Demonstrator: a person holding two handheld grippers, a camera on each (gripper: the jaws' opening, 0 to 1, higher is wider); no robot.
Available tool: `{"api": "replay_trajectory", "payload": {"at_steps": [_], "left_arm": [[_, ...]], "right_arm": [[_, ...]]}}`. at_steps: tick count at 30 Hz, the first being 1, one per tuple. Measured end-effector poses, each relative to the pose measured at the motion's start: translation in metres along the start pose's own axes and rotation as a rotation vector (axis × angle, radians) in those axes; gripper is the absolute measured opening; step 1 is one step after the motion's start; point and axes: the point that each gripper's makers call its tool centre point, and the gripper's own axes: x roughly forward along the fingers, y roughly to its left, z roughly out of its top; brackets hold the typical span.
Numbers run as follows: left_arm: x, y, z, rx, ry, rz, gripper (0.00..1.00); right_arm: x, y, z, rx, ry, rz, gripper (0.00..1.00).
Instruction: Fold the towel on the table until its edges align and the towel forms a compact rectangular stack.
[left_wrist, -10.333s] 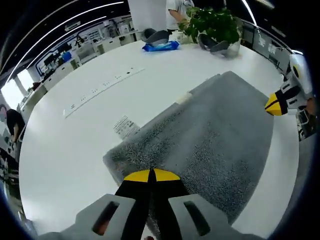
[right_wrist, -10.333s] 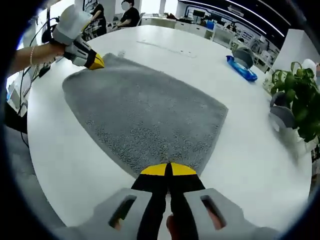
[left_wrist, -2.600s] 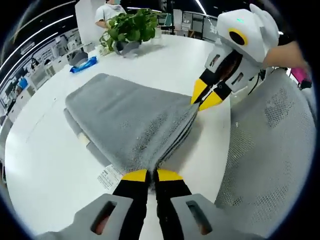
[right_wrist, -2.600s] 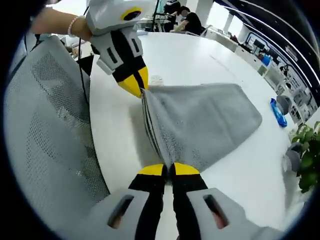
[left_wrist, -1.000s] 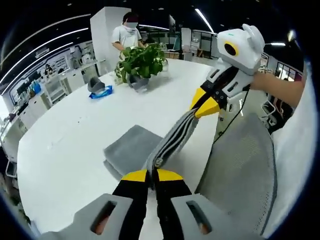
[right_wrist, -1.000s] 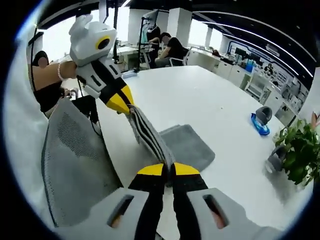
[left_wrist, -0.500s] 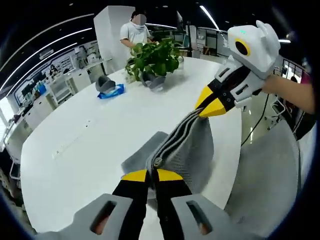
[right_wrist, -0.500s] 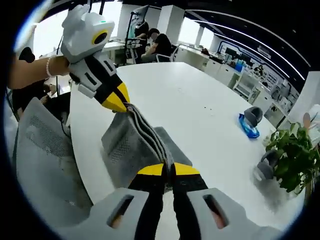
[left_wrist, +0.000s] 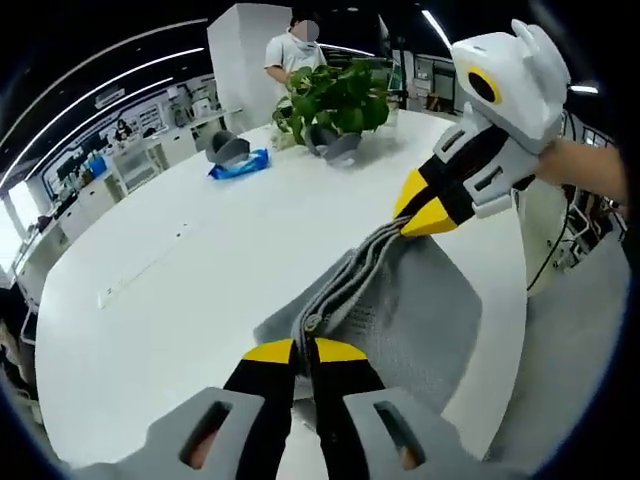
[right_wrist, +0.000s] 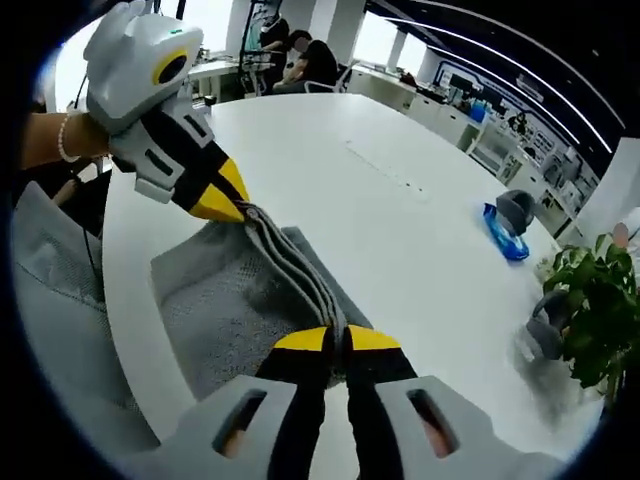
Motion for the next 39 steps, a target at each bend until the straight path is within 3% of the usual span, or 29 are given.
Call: {"api": "replay_trajectory", "payload": {"at_steps": [8, 11, 16, 18, 23, 28, 29, 34, 39], "left_arm": [[0.009, 0.006, -0.008, 0.063, -0.006, 0.02, 0.11], [0.002, 0.014, -0.002, 0.106, -0.06, 0.075, 0.12], [-0.012, 0.01, 0.0, -0.02, -0.092, 0.038, 0.16], [-0.017, 0.005, -0.003, -0.026, -0.092, 0.03, 0.15], [-0.026, -0.026, -0.024, -0.088, -0.034, -0.034, 0.14], [-0.026, -0.046, -0.045, -0.078, 0.022, -0.044, 0.13], [-0.023, -0.049, -0.049, -0.089, 0.034, -0.047, 0.13], [-0.01, -0.054, -0.061, -0.086, 0.087, -0.046, 0.11], [0.003, -0.05, -0.072, -0.079, 0.136, -0.022, 0.1]], "right_arm": [[0.014, -0.007, -0.007, 0.043, 0.002, -0.042, 0.08], [0.011, -0.008, -0.01, 0.044, 0.0, -0.068, 0.11], [-0.005, 0.002, -0.008, 0.083, -0.029, -0.064, 0.12], [-0.014, 0.013, -0.007, 0.102, -0.04, -0.045, 0.11], [-0.025, 0.043, -0.015, 0.136, -0.039, -0.012, 0.04], [-0.02, 0.069, -0.039, 0.154, 0.021, 0.023, 0.0], [-0.016, 0.074, -0.048, 0.155, 0.061, 0.039, 0.0], [0.001, 0.07, -0.069, 0.132, 0.118, 0.038, 0.0], [0.015, 0.07, -0.073, 0.151, 0.129, 0.059, 0.0]]}}
